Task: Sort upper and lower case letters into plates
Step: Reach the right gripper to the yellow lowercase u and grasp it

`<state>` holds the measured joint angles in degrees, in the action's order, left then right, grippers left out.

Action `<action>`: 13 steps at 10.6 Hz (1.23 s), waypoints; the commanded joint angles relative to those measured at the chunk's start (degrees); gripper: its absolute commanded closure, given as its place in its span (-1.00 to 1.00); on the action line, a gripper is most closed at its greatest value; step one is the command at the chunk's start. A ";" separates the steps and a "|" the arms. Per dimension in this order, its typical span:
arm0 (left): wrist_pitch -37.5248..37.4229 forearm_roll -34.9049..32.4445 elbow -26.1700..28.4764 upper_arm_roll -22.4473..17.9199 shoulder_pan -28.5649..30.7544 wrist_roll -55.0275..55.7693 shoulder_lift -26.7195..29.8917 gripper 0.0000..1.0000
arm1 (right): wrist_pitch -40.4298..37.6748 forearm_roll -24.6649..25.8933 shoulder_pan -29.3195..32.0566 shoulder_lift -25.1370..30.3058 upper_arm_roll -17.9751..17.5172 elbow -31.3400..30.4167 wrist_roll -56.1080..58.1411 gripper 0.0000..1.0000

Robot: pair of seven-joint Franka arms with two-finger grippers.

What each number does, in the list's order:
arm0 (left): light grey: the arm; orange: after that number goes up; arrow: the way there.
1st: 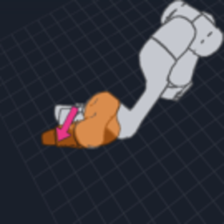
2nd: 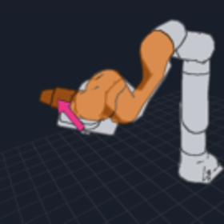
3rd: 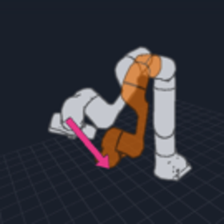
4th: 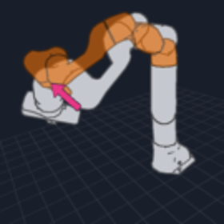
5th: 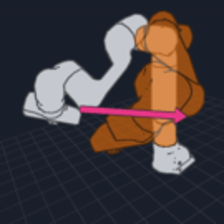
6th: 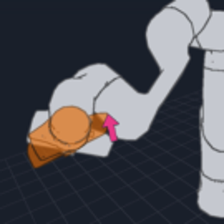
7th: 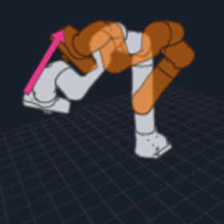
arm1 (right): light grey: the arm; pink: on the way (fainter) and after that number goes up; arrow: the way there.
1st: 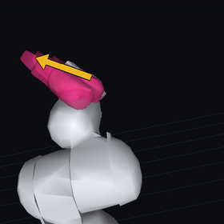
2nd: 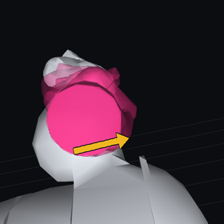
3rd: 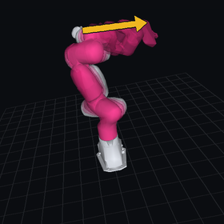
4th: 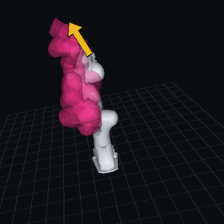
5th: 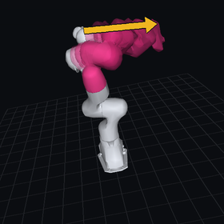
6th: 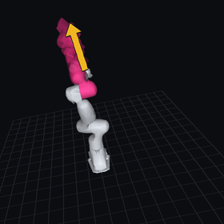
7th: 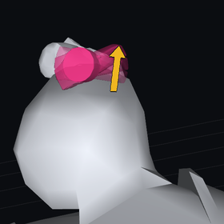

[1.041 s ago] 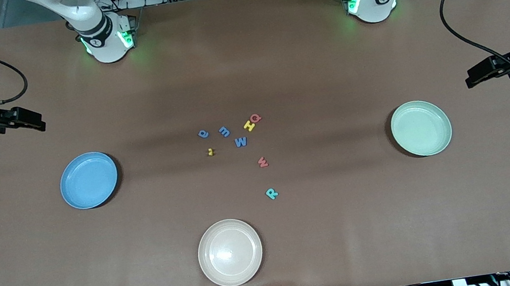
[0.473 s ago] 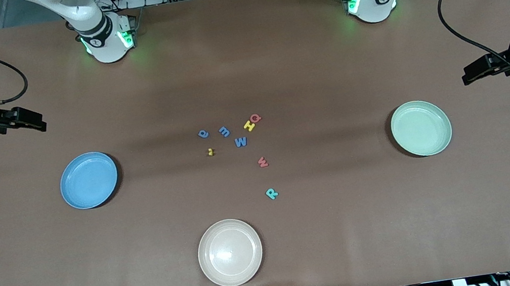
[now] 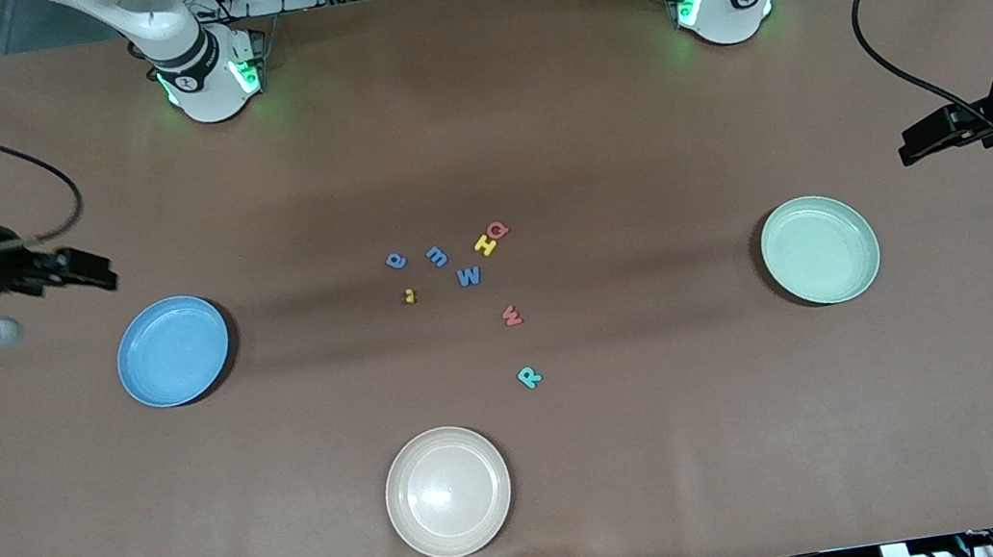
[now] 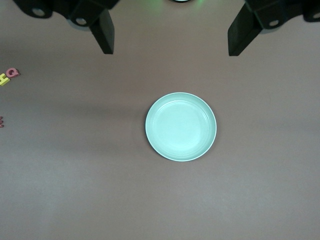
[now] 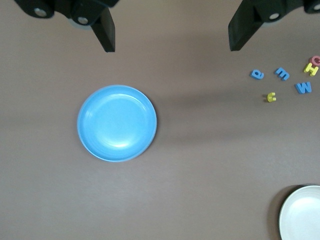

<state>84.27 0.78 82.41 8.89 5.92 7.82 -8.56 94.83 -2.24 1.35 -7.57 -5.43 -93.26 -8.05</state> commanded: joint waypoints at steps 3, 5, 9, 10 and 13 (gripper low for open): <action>-0.69 -0.69 0.21 0.60 0.32 0.00 0.64 -1.00 | 4.36 -0.92 -8.18 -11.75 -0.10 8.88 -10.49 -1.00; -0.69 -0.69 0.03 0.60 0.41 0.00 0.56 -1.00 | 7.47 -0.92 -11.96 -15.00 -0.10 8.62 -12.77 -1.00; -0.69 -0.78 0.03 0.60 0.06 0.00 0.56 -1.00 | 11.69 0.57 -19.97 -21.07 -0.02 8.27 -22.10 -1.00; -0.69 -0.78 -0.05 0.68 0.41 0.00 0.56 -1.00 | 13.00 0.74 -22.07 -23.17 0.16 8.18 -22.54 -1.00; -0.77 -0.60 0.12 0.69 0.32 -0.18 0.56 -1.00 | 17.91 0.57 -24.10 -28.26 0.25 6.95 -25.33 -1.00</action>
<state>84.27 0.78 82.52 9.25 6.03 7.82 -8.53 110.35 -2.06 -20.83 -32.64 -5.64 -86.89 -30.25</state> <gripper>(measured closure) 0.000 0.000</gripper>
